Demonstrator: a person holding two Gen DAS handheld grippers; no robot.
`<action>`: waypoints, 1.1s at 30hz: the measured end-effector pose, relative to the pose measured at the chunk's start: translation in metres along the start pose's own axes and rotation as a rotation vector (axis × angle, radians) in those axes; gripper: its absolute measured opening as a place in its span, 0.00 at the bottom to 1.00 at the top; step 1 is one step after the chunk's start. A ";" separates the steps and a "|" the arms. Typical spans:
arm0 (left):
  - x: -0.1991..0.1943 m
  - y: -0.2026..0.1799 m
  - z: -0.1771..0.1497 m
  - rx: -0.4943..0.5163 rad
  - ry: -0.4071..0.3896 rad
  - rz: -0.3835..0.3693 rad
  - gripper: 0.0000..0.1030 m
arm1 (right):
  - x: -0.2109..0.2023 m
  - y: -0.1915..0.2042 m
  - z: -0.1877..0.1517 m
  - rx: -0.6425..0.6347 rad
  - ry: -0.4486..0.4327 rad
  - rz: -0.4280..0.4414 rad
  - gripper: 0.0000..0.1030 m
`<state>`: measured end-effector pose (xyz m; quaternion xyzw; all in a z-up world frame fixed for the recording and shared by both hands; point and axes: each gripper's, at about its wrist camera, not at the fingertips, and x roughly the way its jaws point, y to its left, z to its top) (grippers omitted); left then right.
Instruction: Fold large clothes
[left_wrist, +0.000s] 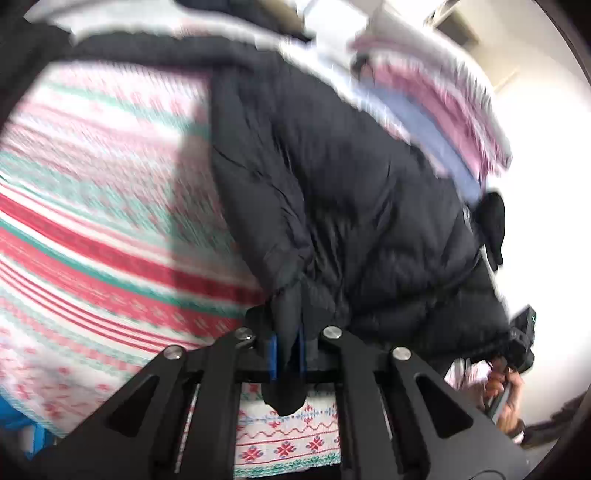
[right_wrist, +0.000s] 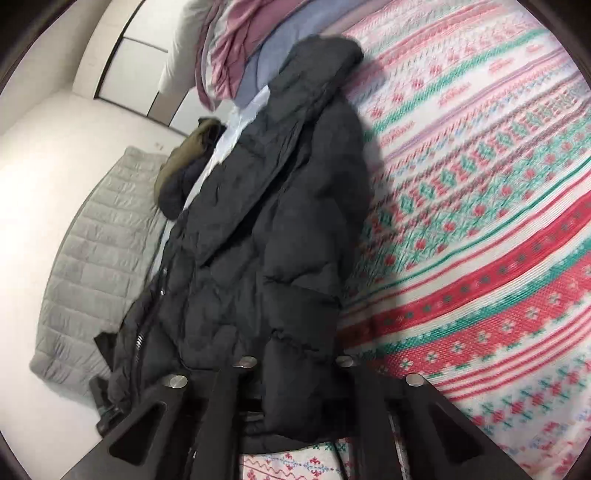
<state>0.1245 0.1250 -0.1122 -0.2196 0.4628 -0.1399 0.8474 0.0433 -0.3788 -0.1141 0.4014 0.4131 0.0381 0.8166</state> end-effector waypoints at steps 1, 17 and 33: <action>-0.016 0.007 0.003 -0.020 -0.048 0.050 0.07 | -0.011 0.003 0.001 -0.023 -0.039 -0.023 0.09; -0.013 0.009 0.003 0.111 -0.032 0.463 0.75 | -0.038 0.043 -0.009 -0.188 -0.126 -0.487 0.52; 0.012 -0.045 0.098 0.314 -0.117 0.334 0.86 | 0.040 0.222 0.010 -0.447 -0.158 -0.235 0.86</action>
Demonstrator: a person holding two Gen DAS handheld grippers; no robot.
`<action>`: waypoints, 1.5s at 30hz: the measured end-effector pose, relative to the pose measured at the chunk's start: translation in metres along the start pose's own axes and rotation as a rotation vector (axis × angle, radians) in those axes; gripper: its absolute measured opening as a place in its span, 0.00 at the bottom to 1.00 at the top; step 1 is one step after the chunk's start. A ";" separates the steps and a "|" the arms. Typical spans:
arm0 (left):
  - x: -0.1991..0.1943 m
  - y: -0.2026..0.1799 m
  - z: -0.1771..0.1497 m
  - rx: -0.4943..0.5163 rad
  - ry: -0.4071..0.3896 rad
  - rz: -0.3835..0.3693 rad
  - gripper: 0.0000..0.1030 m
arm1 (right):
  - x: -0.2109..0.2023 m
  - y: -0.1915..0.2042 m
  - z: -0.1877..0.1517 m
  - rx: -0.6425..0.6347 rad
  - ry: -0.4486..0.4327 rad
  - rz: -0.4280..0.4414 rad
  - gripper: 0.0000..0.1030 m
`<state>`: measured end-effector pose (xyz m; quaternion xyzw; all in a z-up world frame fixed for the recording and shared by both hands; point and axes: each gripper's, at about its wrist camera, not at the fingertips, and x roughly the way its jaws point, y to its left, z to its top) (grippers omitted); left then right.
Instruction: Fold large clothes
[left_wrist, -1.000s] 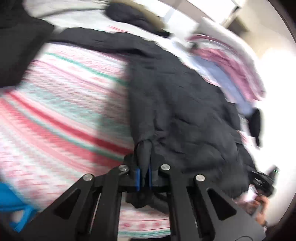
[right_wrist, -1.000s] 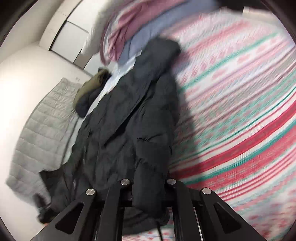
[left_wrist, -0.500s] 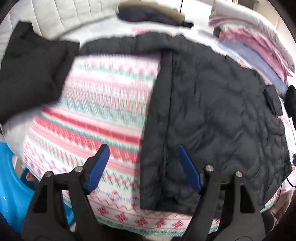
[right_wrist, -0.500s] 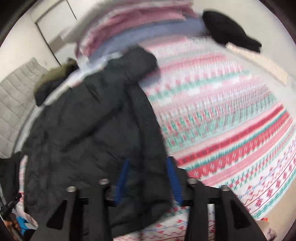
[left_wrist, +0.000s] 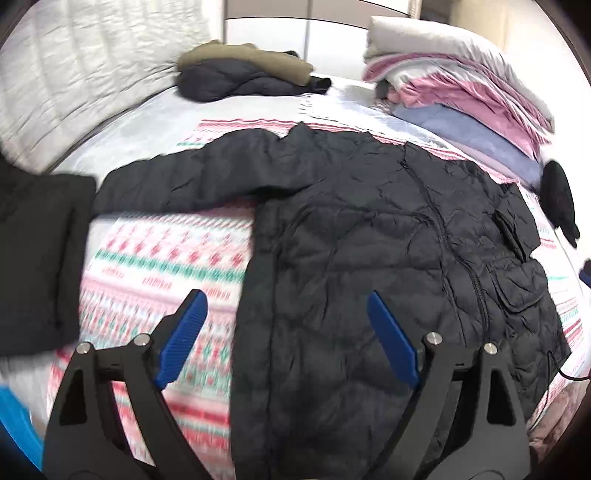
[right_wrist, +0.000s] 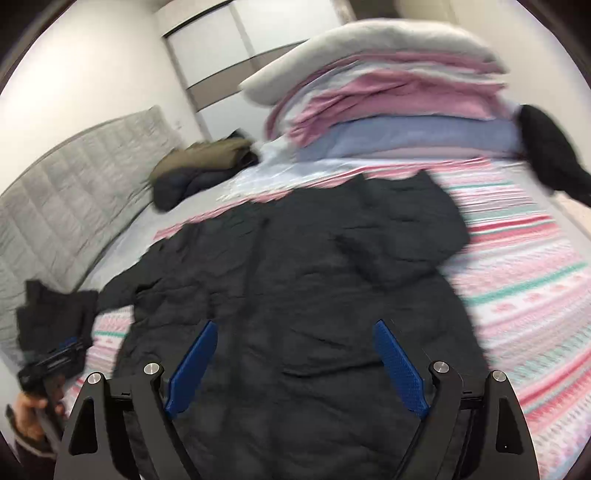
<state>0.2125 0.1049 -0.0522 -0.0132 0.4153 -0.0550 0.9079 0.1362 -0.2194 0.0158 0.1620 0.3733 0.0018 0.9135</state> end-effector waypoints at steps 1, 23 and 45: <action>0.007 -0.002 0.004 0.008 0.004 -0.006 0.86 | 0.013 0.011 0.002 0.012 0.023 0.045 0.86; 0.091 0.021 0.008 -0.013 -0.120 -0.312 0.68 | 0.204 0.065 -0.016 0.069 0.077 0.376 0.85; 0.052 0.016 -0.037 0.358 0.062 -0.379 0.00 | 0.157 0.095 -0.027 -0.117 0.223 0.472 0.13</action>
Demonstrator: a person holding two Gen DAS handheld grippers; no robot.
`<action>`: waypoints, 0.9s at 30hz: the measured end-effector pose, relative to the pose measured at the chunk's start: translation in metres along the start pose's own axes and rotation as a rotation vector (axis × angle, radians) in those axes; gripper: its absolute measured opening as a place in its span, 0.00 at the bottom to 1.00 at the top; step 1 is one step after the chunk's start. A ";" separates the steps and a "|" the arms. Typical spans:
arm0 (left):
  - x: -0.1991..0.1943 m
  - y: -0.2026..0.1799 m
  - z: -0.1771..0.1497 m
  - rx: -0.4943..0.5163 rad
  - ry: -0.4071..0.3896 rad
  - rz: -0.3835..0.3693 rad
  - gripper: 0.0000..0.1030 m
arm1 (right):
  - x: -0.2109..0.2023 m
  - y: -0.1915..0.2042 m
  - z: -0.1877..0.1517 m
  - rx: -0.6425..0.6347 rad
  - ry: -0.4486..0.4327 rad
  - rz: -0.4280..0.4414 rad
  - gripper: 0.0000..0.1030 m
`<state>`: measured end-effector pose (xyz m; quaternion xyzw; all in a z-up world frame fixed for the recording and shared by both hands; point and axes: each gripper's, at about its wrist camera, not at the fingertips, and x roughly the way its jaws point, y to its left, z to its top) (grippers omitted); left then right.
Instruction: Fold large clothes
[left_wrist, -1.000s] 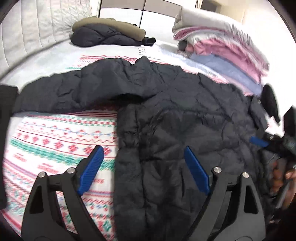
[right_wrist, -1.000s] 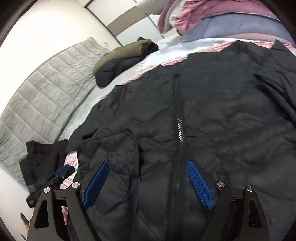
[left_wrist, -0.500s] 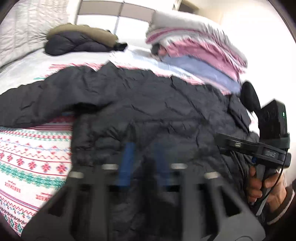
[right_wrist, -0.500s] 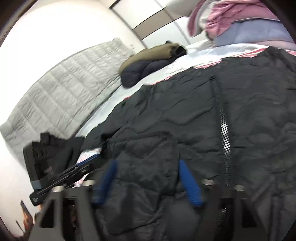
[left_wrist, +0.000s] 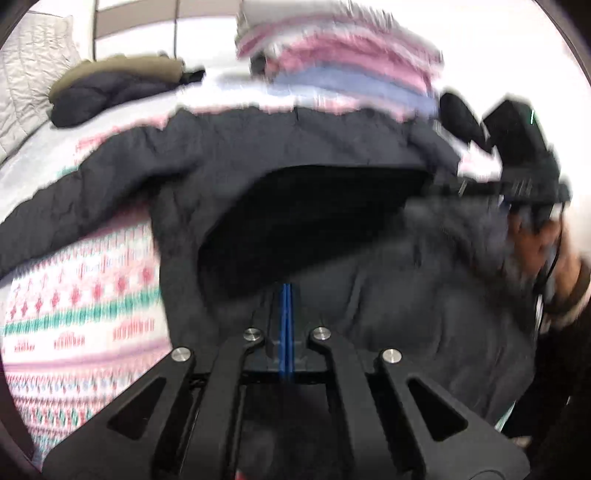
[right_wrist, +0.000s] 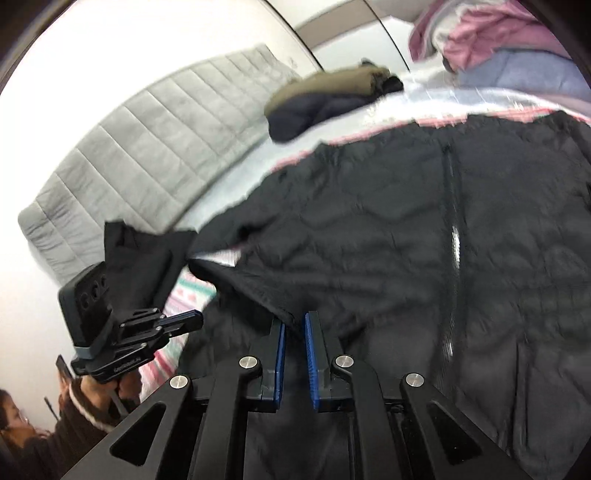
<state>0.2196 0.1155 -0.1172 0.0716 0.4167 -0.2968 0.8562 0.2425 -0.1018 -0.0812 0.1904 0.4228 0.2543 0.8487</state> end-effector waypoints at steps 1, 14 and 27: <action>0.005 0.001 -0.005 0.008 0.041 0.003 0.00 | -0.004 -0.001 -0.003 0.020 0.017 -0.005 0.13; -0.050 0.029 -0.010 -0.136 -0.096 0.043 0.58 | -0.025 0.032 -0.008 -0.051 -0.187 -0.057 0.60; 0.036 -0.017 0.018 -0.143 0.123 0.115 0.58 | 0.050 0.029 -0.019 -0.110 0.067 -0.324 0.60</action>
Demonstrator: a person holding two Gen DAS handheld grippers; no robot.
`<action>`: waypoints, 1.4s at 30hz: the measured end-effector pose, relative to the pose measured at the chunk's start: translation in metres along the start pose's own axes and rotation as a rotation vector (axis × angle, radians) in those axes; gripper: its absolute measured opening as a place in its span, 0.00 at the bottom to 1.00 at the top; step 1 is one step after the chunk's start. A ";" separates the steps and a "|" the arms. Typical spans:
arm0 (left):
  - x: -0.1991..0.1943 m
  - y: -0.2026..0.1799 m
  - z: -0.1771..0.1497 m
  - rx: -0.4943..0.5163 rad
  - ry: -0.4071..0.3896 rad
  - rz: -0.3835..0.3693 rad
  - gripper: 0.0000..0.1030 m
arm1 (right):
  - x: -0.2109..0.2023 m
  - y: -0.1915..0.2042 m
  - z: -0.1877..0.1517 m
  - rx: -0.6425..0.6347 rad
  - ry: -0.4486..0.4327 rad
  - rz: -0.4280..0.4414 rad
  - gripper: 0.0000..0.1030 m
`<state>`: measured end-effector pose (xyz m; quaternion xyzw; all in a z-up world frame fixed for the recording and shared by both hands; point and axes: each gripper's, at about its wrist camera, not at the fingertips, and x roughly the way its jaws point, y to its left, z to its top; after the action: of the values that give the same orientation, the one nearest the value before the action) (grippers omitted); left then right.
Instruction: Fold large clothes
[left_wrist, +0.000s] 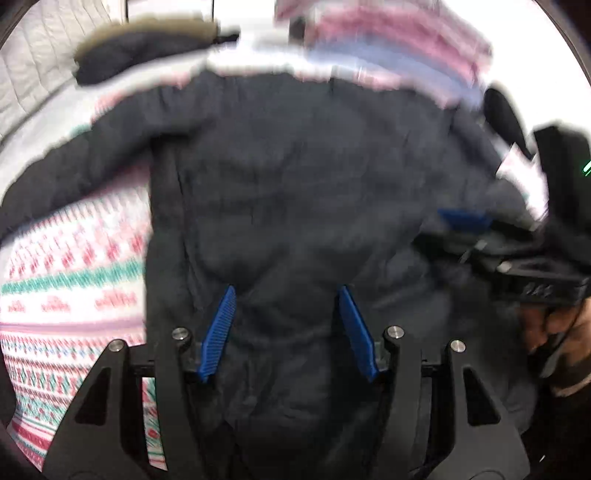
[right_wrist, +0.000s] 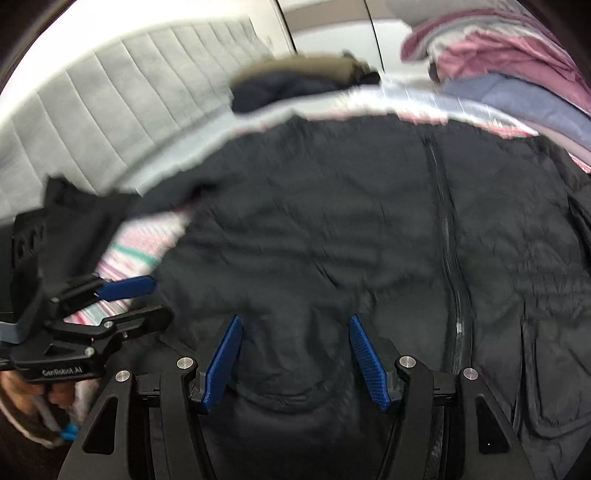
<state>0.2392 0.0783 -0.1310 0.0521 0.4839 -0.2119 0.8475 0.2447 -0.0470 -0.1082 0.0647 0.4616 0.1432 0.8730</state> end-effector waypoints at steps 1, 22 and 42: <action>0.006 0.000 -0.003 0.005 0.030 0.002 0.59 | 0.005 -0.002 -0.003 -0.005 0.025 -0.013 0.60; -0.062 0.090 -0.015 -0.334 -0.139 0.255 0.80 | -0.041 0.012 -0.003 -0.039 -0.103 0.021 0.73; 0.007 0.314 0.025 -0.848 -0.343 0.310 0.59 | -0.015 0.001 -0.003 -0.047 -0.073 -0.032 0.73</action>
<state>0.3905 0.3535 -0.1604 -0.2623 0.3676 0.1274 0.8831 0.2341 -0.0508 -0.0981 0.0420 0.4272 0.1377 0.8926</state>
